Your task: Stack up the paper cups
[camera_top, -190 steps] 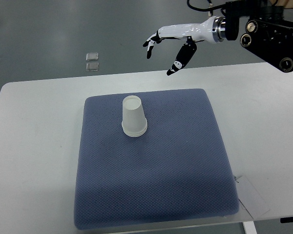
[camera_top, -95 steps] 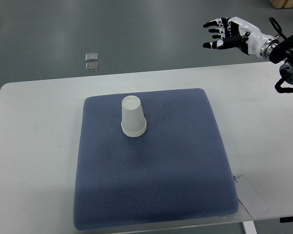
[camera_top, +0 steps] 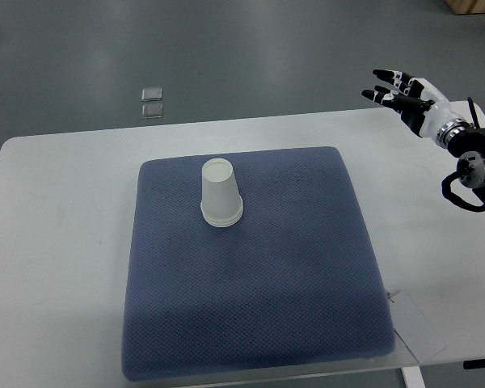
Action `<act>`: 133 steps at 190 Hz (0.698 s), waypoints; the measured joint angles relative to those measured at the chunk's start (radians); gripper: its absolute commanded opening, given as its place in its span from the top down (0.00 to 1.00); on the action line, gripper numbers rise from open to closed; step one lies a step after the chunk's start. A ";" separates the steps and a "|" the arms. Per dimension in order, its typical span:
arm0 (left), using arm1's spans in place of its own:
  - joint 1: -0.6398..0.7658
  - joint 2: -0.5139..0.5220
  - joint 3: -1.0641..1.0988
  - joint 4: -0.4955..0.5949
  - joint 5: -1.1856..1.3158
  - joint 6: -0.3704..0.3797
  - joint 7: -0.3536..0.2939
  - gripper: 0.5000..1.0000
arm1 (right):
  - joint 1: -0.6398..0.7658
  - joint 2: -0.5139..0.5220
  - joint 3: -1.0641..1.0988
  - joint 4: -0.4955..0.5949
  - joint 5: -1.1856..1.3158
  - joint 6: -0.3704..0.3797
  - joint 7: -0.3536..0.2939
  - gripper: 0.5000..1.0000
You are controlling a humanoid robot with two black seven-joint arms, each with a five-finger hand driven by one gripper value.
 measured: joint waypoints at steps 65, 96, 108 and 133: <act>0.000 0.000 0.000 0.000 0.000 0.000 0.000 0.00 | -0.047 0.050 0.019 0.014 -0.010 0.010 0.010 0.19; 0.000 0.000 0.000 0.000 0.000 0.000 0.000 0.00 | -0.058 0.067 0.015 0.034 -0.023 0.011 0.012 0.19; 0.000 0.000 0.000 0.000 0.000 0.000 0.000 0.00 | -0.060 0.074 0.012 0.046 -0.027 0.011 0.012 0.19; 0.000 0.000 0.000 0.000 0.000 0.000 0.000 0.00 | -0.065 0.093 0.005 0.062 -0.039 0.011 0.012 0.19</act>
